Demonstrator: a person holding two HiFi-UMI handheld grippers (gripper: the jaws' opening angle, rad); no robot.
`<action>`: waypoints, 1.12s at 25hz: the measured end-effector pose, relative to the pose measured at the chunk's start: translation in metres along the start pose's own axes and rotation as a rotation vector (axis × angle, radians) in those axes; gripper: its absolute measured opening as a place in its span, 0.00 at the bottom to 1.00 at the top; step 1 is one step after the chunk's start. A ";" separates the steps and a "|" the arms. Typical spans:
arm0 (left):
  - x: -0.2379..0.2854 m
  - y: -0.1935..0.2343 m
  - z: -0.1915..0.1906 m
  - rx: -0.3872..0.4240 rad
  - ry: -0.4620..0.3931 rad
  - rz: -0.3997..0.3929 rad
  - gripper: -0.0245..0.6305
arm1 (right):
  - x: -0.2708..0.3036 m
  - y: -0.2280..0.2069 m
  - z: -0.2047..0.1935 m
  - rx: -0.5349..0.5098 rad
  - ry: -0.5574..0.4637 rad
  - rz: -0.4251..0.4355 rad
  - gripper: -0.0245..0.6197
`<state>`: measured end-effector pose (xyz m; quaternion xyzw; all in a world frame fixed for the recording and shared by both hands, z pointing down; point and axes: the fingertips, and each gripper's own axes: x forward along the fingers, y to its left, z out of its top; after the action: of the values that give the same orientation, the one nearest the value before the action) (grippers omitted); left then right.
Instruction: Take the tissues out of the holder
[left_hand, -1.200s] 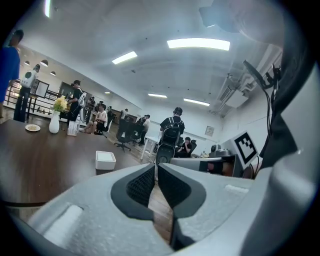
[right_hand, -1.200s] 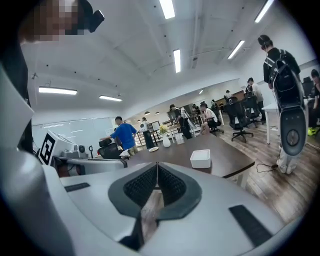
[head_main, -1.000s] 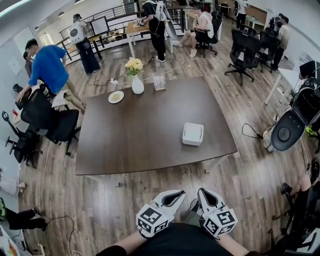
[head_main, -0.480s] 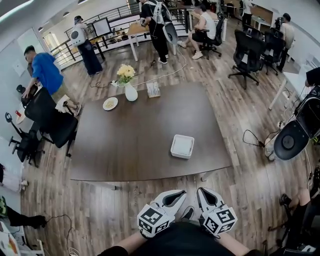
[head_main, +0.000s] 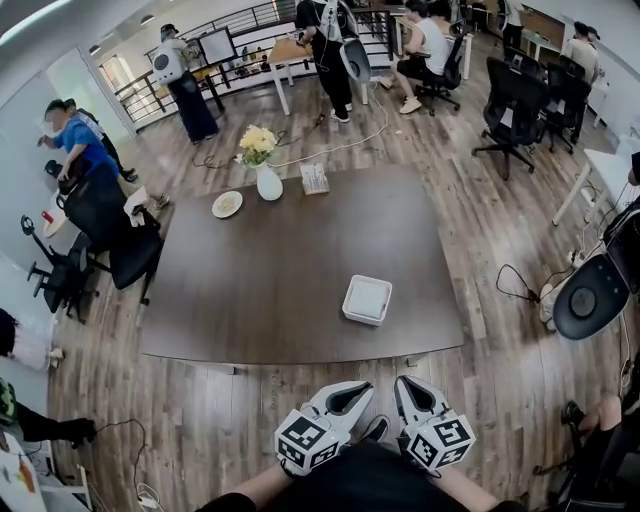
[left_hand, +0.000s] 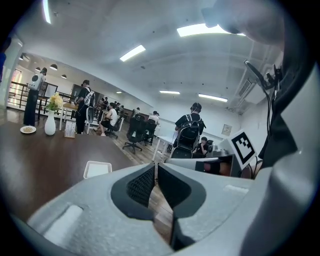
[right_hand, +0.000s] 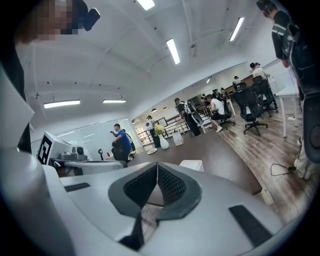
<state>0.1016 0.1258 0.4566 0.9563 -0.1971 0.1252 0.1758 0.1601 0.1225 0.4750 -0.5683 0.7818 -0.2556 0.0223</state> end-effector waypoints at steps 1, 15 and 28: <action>0.001 0.003 -0.001 -0.005 0.004 0.002 0.05 | 0.003 -0.001 0.000 0.002 0.004 0.002 0.05; 0.035 0.091 0.033 -0.007 -0.025 -0.053 0.05 | 0.087 -0.027 0.032 -0.026 0.012 -0.064 0.05; 0.059 0.196 0.049 -0.009 0.006 -0.079 0.05 | 0.184 -0.046 0.058 -0.071 0.056 -0.130 0.05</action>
<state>0.0796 -0.0814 0.4867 0.9622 -0.1591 0.1198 0.1856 0.1548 -0.0755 0.4913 -0.6109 0.7521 -0.2444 -0.0366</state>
